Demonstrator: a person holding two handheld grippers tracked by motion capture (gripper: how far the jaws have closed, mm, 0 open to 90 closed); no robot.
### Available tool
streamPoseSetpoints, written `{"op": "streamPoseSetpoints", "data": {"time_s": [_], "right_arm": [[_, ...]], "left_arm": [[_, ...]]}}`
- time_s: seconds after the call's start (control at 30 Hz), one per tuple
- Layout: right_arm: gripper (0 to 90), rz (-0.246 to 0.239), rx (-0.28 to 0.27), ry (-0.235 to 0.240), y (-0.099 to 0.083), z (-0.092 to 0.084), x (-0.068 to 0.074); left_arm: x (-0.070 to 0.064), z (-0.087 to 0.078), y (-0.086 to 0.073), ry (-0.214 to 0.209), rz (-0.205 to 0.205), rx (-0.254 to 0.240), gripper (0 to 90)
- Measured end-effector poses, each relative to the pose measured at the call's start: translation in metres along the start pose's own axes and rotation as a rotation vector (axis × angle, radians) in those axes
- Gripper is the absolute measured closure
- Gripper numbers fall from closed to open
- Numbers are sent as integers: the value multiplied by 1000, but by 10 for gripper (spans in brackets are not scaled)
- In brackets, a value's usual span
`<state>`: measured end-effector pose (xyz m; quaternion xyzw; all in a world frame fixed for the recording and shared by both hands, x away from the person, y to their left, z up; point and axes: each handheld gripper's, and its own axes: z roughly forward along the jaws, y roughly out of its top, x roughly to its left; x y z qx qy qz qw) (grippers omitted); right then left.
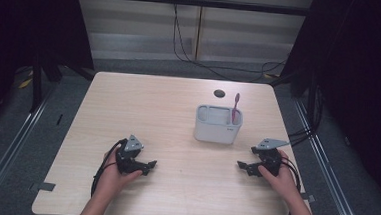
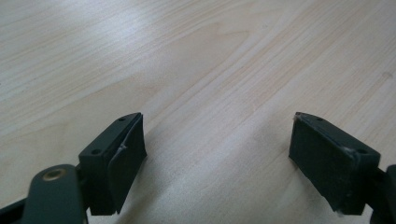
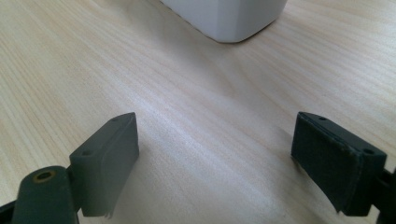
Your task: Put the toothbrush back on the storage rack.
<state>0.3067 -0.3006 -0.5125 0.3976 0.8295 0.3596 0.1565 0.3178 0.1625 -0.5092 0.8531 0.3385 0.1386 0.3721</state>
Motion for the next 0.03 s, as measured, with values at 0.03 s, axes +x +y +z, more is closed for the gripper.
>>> {"op": "streamPoseSetpoints", "data": {"time_s": [0.03], "right_arm": [[143,-1,0,0,0,0,0]], "left_arm": [[0,0,0,0,0,0,181]]}}
